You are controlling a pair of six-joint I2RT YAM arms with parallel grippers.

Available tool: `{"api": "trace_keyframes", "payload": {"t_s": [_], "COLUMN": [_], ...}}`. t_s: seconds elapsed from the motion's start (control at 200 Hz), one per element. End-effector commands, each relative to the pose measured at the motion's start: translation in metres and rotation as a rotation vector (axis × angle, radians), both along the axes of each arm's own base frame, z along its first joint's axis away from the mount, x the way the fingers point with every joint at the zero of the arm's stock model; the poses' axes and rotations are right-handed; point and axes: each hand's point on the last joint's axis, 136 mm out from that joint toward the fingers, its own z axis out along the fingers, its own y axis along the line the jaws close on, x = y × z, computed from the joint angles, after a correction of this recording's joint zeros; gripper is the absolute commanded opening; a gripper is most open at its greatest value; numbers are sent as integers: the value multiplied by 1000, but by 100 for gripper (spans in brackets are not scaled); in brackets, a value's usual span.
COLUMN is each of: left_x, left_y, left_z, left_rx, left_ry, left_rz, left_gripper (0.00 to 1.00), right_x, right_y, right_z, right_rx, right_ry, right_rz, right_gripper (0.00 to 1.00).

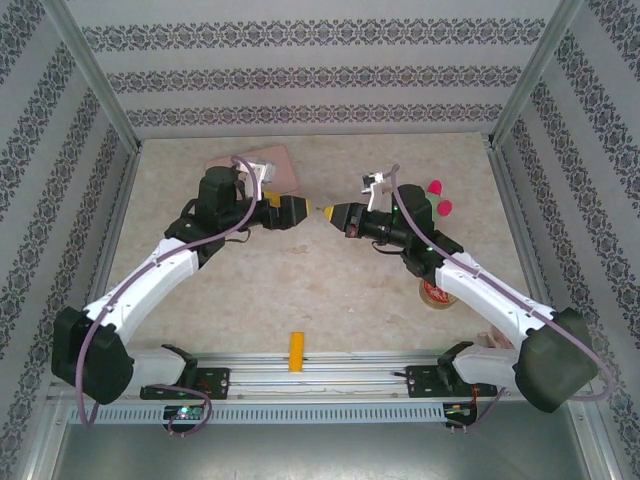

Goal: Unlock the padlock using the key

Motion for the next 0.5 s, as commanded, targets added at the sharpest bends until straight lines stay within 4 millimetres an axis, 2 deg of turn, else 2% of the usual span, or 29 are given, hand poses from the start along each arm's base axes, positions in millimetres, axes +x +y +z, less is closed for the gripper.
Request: {"api": "trace_keyframes", "payload": {"t_s": [0.0, 0.13, 0.285, 0.39, 0.5], "left_x": [-9, -8, -11, -12, -12], "left_y": [-20, -26, -27, -27, -26], "left_z": [29, 35, 29, 32, 34], "left_rx": [-274, -355, -344, -351, -354], "left_ry": [109, 114, 124, 113, 98], "left_rz": [-98, -134, -153, -161, -160], "left_gripper": [96, 84, 75, 68, 64], "right_x": [-4, -2, 3, 6, 9], "right_y": [6, 8, 10, 14, 18], "right_z": [15, 12, 15, 18, 17], "right_rx": [48, 69, 134, 169, 197], "right_ry": [-116, -127, -121, -118, -102], "right_rz": [48, 50, 64, 83, 92], "right_gripper": [0, 0, 0, 0, 0]}}
